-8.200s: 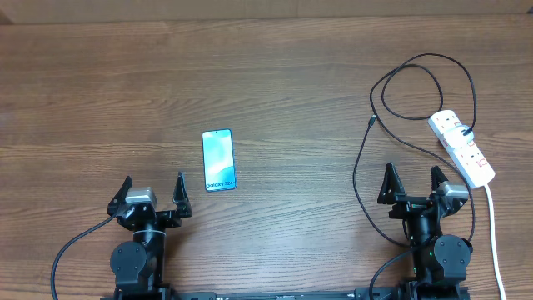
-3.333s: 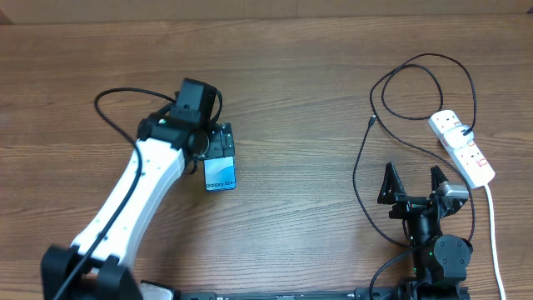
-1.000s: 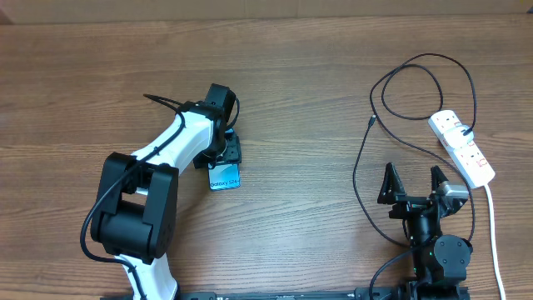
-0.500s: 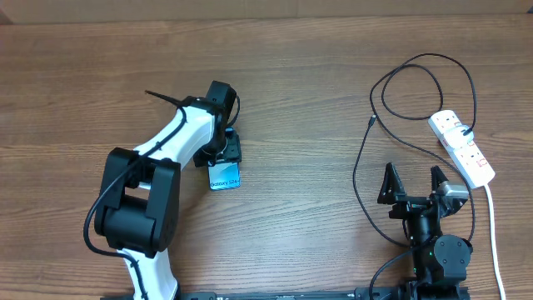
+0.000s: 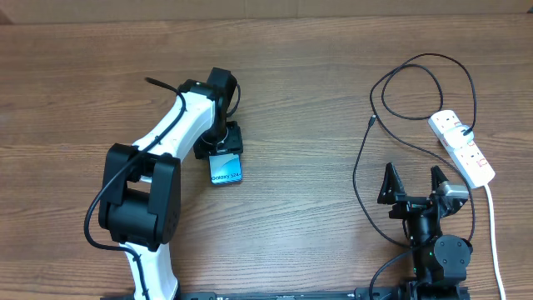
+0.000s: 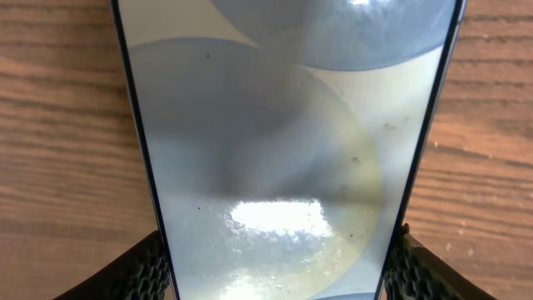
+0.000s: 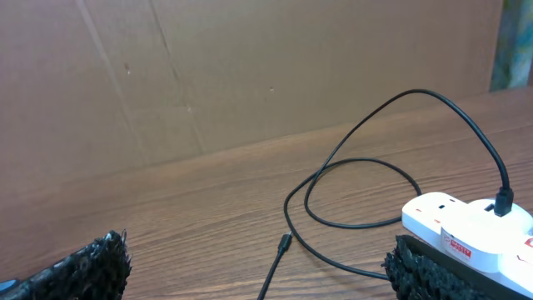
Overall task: Plug charger to phone and switch on socket
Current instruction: 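Close the left gripper on the phone's long edges, then lift the phone with the left gripper and tilt it upright, then move the right gripper toward the phone held by the left gripper, then grasp the phone's edge with the right gripper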
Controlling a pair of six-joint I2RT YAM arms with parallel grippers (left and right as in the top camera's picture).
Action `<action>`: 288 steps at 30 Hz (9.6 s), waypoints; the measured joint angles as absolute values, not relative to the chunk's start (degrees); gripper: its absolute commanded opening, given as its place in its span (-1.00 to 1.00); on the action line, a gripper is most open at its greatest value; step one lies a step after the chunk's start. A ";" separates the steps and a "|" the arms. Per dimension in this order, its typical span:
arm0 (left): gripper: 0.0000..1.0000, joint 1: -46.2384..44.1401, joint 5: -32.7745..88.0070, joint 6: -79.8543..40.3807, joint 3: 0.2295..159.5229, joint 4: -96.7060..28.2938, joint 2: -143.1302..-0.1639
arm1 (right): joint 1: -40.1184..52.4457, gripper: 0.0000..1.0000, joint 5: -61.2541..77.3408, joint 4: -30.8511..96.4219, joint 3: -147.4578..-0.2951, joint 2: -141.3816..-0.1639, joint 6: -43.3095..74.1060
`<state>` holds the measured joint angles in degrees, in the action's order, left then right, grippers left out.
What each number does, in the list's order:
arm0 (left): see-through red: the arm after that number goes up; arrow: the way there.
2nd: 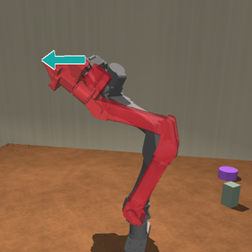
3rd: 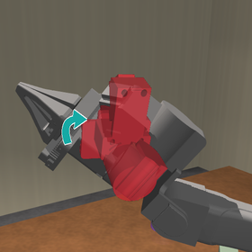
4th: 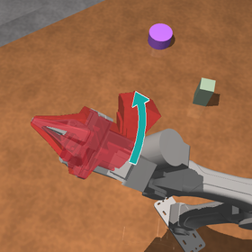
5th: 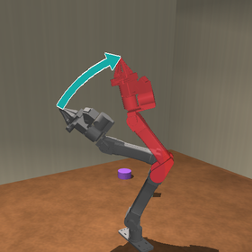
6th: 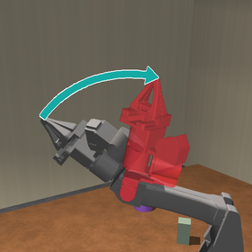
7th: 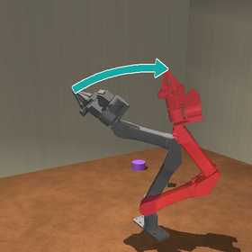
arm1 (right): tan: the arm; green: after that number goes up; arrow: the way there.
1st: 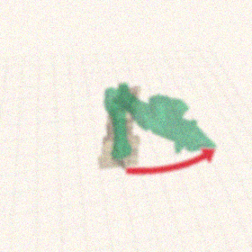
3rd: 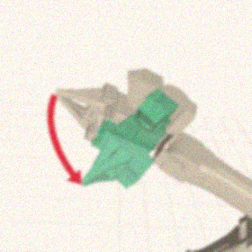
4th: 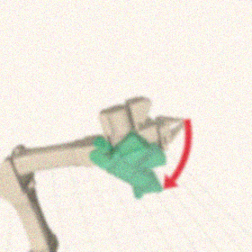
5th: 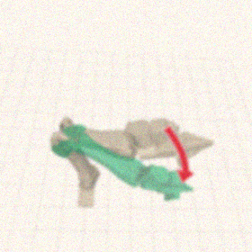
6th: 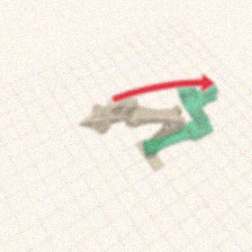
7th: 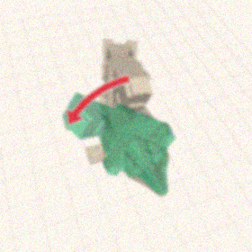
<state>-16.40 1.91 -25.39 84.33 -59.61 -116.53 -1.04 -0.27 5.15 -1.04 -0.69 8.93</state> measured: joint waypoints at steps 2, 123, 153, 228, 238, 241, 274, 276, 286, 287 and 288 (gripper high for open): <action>-0.03 -16.36 2.63 -25.39 85.25 -61.32 -116.53 | -1.06 1.00 -0.27 5.17 -1.04 -0.69 8.93; -0.14 -16.36 36.01 -22.11 100.66 -94.48 -116.60 | -1.08 1.00 -0.27 5.17 -1.04 -0.69 8.91; -0.15 -16.53 20.29 -22.06 100.68 -71.40 -116.60 | -1.08 1.00 -0.27 5.17 -1.04 -0.69 8.91; -0.12 -19.92 16.01 -49.23 113.73 -70.78 -116.71 | 30.06 0.87 10.24 -36.88 -23.16 -72.55 51.55; -0.11 -25.15 16.01 -50.46 113.73 -69.47 -116.71 | 31.62 0.22 6.42 -54.65 -23.66 -85.52 54.02; -0.11 -26.35 15.99 -51.13 113.73 -69.04 -116.71 | 31.64 0.18 5.08 -54.76 -23.68 -86.46 54.04; -0.11 -31.55 15.14 -55.81 113.73 -67.22 -116.71 | 31.64 -0.60 -4.19 -55.48 -23.73 -86.63 57.19; -0.11 -31.55 15.11 -55.83 113.73 -67.29 -116.71 | 31.64 -0.60 -3.90 -55.42 -23.73 -86.63 57.28; -0.10 -31.55 14.76 -55.83 113.73 -67.59 -116.71 | 31.51 -0.74 -3.07 -54.85 -23.73 -86.65 57.45; -0.10 -31.55 14.72 -55.83 113.73 -67.68 -116.71 | 31.48 -0.74 -2.90 -54.81 -23.73 -86.70 57.47; -0.10 -31.55 14.68 -55.83 113.73 -67.70 -116.71 | 31.48 -0.75 -2.81 -54.76 -23.73 -86.76 57.56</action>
<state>-31.55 14.68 -55.83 113.73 -67.70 -116.71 31.48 -2.81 -54.76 -23.73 -86.76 57.56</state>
